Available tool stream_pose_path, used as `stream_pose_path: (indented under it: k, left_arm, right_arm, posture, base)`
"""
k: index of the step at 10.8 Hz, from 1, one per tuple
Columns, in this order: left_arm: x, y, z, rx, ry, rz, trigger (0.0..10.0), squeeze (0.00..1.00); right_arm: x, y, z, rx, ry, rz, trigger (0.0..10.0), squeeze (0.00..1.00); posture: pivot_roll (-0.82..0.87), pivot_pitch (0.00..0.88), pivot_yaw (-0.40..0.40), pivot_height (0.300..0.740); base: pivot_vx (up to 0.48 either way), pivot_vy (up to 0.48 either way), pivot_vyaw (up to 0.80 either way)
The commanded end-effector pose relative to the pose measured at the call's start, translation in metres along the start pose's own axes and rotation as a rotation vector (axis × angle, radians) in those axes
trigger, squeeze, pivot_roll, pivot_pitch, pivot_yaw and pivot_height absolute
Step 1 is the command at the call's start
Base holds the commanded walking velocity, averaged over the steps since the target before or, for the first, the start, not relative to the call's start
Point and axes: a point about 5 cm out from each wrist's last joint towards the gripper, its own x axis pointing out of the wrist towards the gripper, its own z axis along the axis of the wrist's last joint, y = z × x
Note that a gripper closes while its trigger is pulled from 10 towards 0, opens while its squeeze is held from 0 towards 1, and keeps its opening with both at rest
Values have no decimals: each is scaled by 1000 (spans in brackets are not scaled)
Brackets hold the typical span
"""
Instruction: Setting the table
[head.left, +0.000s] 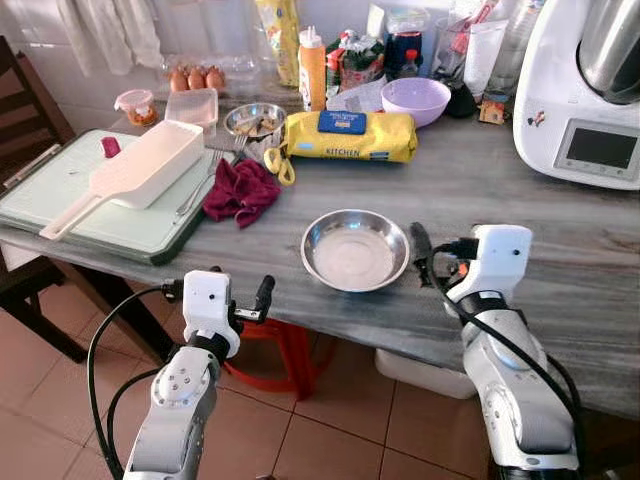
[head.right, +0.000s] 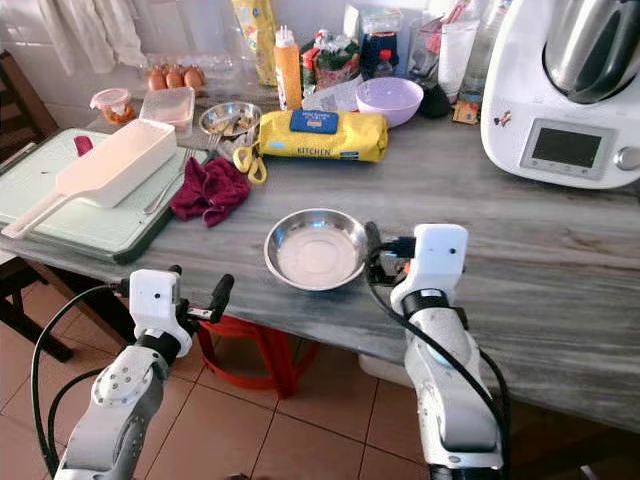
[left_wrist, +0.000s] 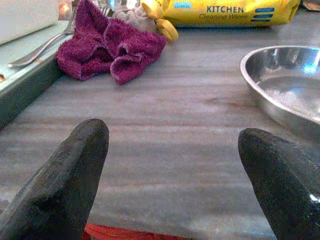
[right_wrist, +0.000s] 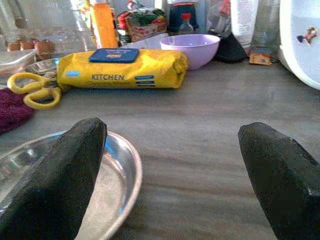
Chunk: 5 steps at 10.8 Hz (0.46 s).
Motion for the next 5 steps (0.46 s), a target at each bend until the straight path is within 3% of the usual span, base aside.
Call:
stream_pose_path:
  k: [1,5]
  left_arm:
    - [-1,4,-4,12,25,11,10000,0]
    - [0,4,-3,17,29,17,10000,0]
  right_arm:
    - [1,0,-2,5,9,-10,10000,0]
    - [3,-3,-3,17,12,-22,10000,0]
  posture:
    - [-49,80,67,740]
    - [-44,77,70,740]
  base:
    - [-296,0,0]
    - [-321,0,0]
